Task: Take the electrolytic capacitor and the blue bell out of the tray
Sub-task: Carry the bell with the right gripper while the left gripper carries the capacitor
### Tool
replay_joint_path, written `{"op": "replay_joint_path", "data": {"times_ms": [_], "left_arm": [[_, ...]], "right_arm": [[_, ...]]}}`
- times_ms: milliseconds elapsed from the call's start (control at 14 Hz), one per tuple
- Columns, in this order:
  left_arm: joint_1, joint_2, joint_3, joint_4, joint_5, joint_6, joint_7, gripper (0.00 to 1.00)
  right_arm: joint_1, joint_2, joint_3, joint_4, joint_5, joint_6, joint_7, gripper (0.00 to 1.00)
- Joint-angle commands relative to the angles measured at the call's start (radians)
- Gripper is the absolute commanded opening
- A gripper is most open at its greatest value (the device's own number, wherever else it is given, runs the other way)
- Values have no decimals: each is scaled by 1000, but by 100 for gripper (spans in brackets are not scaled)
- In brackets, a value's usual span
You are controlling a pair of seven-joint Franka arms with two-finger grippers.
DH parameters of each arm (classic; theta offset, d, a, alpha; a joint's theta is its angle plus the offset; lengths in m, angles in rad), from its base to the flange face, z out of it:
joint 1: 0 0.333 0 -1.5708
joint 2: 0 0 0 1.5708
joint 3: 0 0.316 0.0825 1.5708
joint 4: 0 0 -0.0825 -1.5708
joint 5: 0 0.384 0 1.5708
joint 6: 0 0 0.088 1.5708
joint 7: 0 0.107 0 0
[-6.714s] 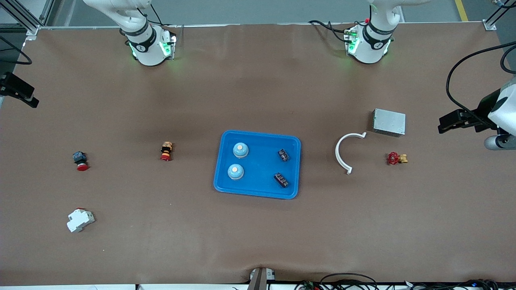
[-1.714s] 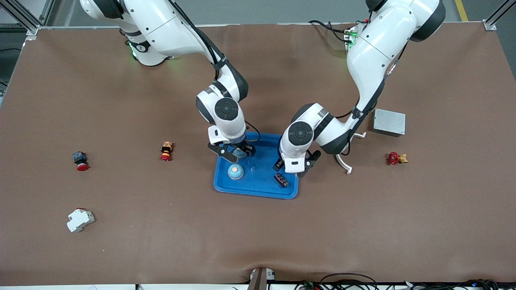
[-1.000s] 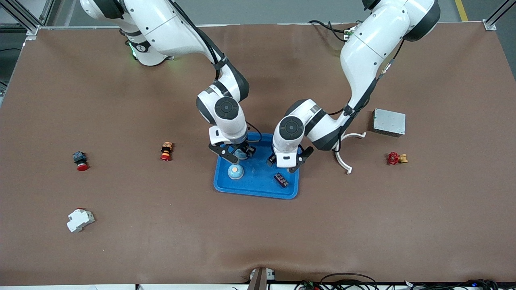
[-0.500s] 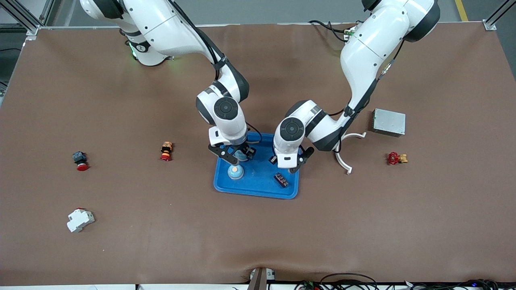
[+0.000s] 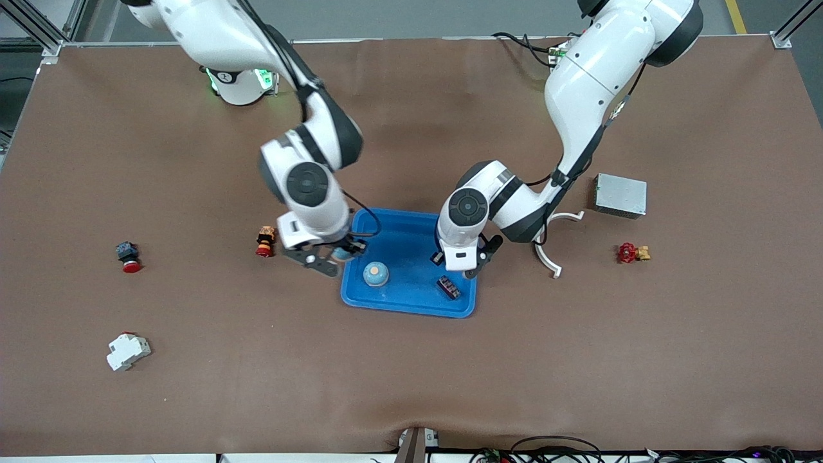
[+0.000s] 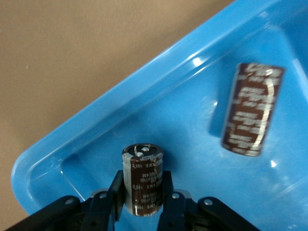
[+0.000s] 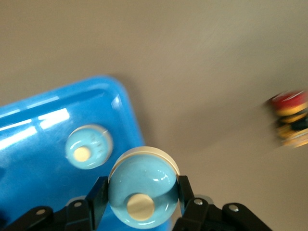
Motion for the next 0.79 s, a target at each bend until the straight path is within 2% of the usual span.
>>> {"op": "replay_joint_path", "data": {"times_ms": [0,214,357,571,714], "left_arm": [[11,-86,0,-10,10,-48,-21,0],[51,-148,2,1,19,-107,-6,0],[94,-184,0,7,20,-163,97,0],[184,-240,-6,-8,22,-222,317,0],[262,-273,-9,-45,23,-222,445,0]], "right_arm": [[-127,-182,20,-166,-3,-10,-223,0],[-267,-293,20,-278,1,-3,-501,0],[-356,-327,20,-344,4,22,-646,0],[-445,-347,20,-506,36,211,-788,0],[-488,-335,20,-570,56,326,-866,0]]}}
